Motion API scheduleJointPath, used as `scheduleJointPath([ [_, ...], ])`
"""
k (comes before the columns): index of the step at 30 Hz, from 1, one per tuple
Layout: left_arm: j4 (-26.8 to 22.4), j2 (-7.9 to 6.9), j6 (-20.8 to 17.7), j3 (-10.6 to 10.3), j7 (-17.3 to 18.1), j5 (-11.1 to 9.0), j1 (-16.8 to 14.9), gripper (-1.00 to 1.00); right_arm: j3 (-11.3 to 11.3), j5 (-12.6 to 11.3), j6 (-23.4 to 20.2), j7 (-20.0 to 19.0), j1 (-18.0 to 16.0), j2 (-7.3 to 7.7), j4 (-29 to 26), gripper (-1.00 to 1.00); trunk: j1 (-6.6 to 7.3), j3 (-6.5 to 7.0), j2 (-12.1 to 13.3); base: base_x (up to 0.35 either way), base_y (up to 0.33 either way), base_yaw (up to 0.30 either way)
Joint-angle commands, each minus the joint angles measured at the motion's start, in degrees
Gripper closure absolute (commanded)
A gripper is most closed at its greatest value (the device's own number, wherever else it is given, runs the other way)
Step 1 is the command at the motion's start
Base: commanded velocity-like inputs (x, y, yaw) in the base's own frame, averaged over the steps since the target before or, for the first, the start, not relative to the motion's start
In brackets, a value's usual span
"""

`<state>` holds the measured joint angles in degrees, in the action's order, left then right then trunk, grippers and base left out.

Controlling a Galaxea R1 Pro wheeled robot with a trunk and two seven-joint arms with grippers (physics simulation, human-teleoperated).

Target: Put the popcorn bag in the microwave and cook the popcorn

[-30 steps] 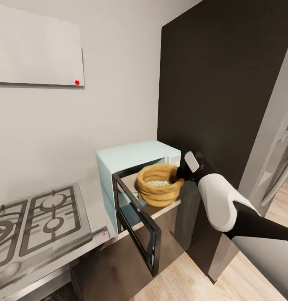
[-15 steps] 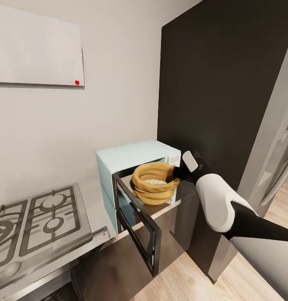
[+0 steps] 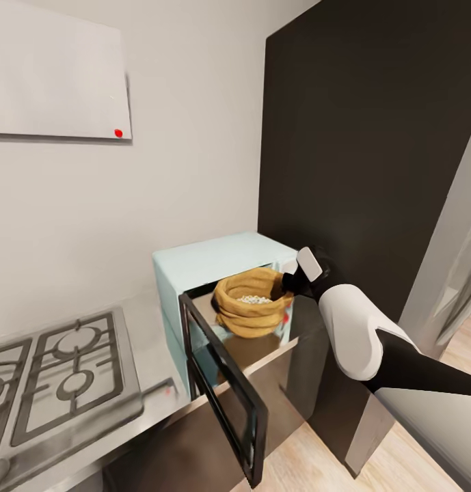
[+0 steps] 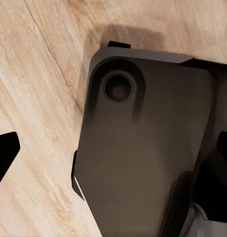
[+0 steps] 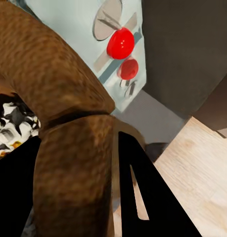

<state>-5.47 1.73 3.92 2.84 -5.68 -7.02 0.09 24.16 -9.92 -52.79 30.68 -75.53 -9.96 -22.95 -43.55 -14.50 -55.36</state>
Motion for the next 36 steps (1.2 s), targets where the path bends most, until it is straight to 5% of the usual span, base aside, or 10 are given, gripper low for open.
scheduleJointPath([
  [1,-0.1,0.03,0.1,0.2,0.0,-0.4,0.0,-1.00,0.3,-1.1,0.4,0.5,-0.1,-0.04,-0.2,1.00,-0.03,-0.05,0.0,0.215,0.000,0.000],
  [9,-0.1,0.11,0.0,0.3,0.0,-0.3,0.0,-1.00,0.3,-1.2,0.2,0.4,-0.1,-0.04,-0.2,1.00,-0.03,-0.05,0.0,0.042,0.072,0.000],
  [26,-0.1,0.11,-0.1,0.3,0.0,-0.3,0.0,-1.00,0.4,-1.1,0.3,0.3,-0.1,0.18,-0.2,1.00,-0.03,-0.05,0.0,0.000,0.310,0.000],
  [36,-0.1,0.11,0.0,0.3,0.0,-0.3,0.0,-1.00,0.4,-1.1,0.4,0.3,-0.1,0.41,-0.2,1.00,-0.03,-0.05,0.0,0.000,0.033,0.000],
])
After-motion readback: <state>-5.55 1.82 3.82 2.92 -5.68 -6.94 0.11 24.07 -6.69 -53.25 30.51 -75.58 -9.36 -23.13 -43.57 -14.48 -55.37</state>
